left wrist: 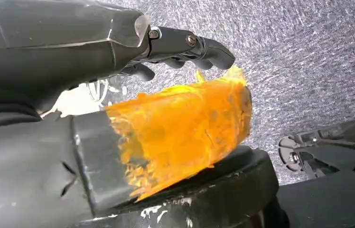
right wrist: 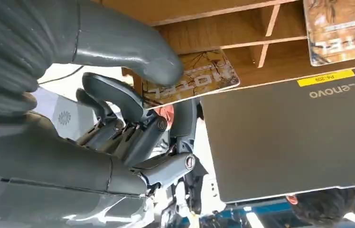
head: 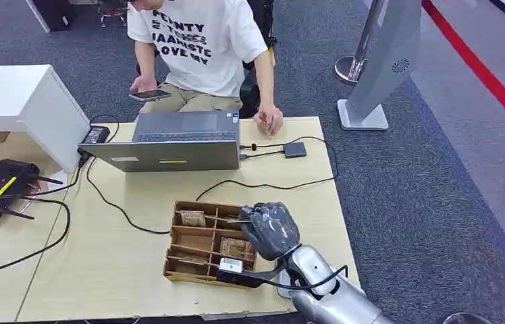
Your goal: Pass the card to the sensor for recognition and then transmit it.
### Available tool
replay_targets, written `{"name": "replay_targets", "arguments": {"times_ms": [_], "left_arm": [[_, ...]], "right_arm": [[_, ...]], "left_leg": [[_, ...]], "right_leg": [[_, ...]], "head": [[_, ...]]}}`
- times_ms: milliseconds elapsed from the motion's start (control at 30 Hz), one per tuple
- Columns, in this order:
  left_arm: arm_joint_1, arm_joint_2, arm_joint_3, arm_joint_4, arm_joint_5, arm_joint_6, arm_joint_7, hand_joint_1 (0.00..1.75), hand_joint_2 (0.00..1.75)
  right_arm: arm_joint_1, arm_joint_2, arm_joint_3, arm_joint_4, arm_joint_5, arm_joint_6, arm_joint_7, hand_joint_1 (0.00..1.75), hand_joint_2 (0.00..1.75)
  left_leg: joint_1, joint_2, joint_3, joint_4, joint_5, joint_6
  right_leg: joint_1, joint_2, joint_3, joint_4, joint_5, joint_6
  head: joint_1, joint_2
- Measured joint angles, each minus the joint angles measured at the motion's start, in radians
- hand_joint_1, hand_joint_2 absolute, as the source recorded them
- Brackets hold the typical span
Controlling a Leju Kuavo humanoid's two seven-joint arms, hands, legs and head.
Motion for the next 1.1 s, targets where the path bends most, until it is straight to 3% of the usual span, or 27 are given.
{"name": "replay_targets", "arguments": {"times_ms": [67, 367, 833, 1100], "left_arm": [[0.000, 0.000, 0.000, 0.000, 0.001, 0.001, -0.002, 0.00, 0.00], [0.001, 0.000, 0.000, 0.000, 0.004, 0.003, -0.003, 0.00, 0.00], [0.001, 0.000, 0.000, 0.000, 0.004, 0.009, -0.003, 0.00, 0.00], [0.001, 0.000, 0.000, 0.000, 0.003, 0.008, -0.003, 0.00, 0.00]], "right_arm": [[0.006, 0.000, -0.002, -0.005, -0.018, -0.006, -0.010, 1.75, 1.75], [0.057, 0.010, -0.035, -0.060, 0.035, -0.171, -0.034, 1.75, 1.75], [0.132, 0.042, -0.138, -0.152, 0.093, -0.211, -0.086, 1.75, 1.75], [0.207, 0.109, -0.265, -0.235, 0.098, -0.211, -0.238, 1.75, 1.75]], "left_leg": [[0.000, 0.000, 0.000, 0.000, 0.000, 0.000], [0.000, 0.000, 0.000, 0.000, 0.000, 0.000], [0.000, 0.000, 0.000, 0.000, 0.000, 0.000], [0.000, 0.000, 0.000, 0.000, 0.000, 0.000]], "right_leg": [[0.000, 0.000, 0.000, 0.000, 0.000, 0.000], [0.000, 0.000, 0.000, 0.000, 0.000, 0.000], [0.000, 0.000, 0.000, 0.000, 0.000, 0.000], [0.000, 0.000, 0.000, 0.000, 0.000, 0.000]], "head": [[0.000, 0.000], [0.000, 0.000], [0.000, 0.000], [0.000, 0.000]]}}
